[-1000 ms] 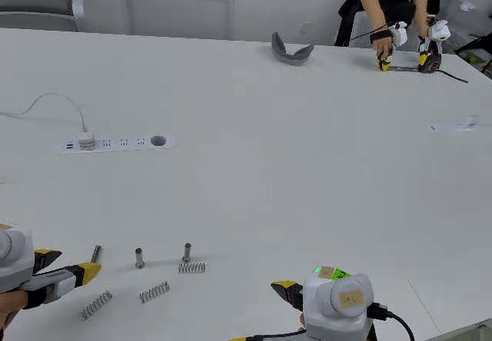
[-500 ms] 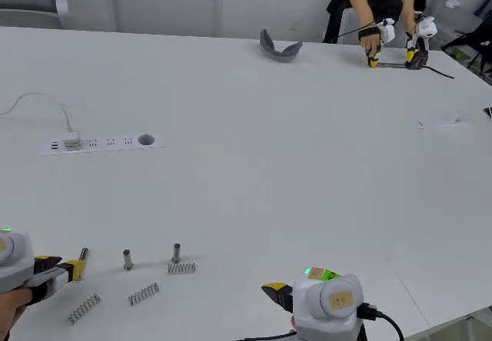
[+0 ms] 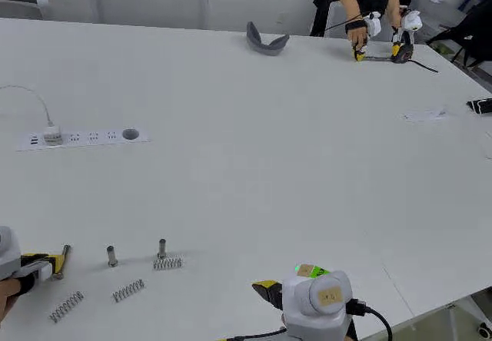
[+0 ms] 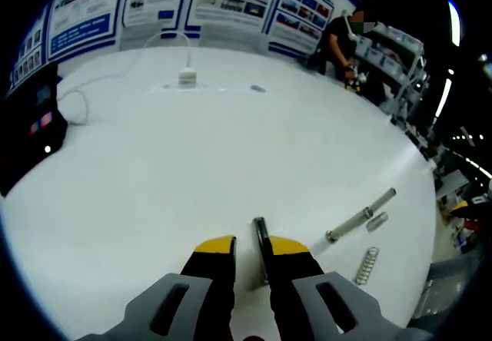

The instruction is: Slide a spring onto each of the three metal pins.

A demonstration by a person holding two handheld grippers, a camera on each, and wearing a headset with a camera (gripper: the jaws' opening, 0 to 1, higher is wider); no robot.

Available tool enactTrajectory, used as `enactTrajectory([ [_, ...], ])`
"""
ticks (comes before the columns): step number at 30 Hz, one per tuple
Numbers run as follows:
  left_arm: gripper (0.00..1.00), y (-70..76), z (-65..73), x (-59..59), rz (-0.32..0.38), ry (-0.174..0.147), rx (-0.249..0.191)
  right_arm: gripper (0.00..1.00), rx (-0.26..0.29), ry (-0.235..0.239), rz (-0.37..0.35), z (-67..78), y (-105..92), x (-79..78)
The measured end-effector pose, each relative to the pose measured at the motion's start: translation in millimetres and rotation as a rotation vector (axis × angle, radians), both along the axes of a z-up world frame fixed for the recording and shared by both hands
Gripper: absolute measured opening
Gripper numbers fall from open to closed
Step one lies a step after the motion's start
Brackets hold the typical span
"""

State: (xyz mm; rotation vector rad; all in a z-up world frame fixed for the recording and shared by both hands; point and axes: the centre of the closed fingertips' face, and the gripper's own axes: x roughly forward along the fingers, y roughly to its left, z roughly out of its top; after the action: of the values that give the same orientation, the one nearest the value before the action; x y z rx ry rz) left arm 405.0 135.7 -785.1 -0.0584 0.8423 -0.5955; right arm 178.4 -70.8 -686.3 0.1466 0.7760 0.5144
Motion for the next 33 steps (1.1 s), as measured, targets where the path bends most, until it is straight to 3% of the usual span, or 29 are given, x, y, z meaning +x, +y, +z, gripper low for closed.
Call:
enactTrajectory([
  [9, 0.17, -7.3, -0.6, 4.4, -0.013, -0.017, 0.003, 0.93, -0.001, 0.017, 0.0, -5.2, -1.6, -3.7],
  [19, 0.15, -17.5, -5.5, -0.2, -0.052, -0.023, 0.035, 0.93, -0.003, 0.016, 0.018, -5.2, 4.1, 0.7],
  [25, 0.09, -16.2, -5.7, 3.1, -0.108, -0.07, 0.108, 0.94, -0.009, 0.017, 0.041, -4.7, 9.0, 3.0],
  [31, 0.08, -14.5, -6.9, -4.2, -0.171, -0.07, 0.134, 0.94, -0.01, 0.018, 0.049, -5.4, 10.7, 3.6],
  [33, 0.08, -10.1, -8.3, -5.9, -0.213, -0.097, 0.191, 0.94, -0.007, 0.02, 0.051, -6.4, 11.6, 3.3],
])
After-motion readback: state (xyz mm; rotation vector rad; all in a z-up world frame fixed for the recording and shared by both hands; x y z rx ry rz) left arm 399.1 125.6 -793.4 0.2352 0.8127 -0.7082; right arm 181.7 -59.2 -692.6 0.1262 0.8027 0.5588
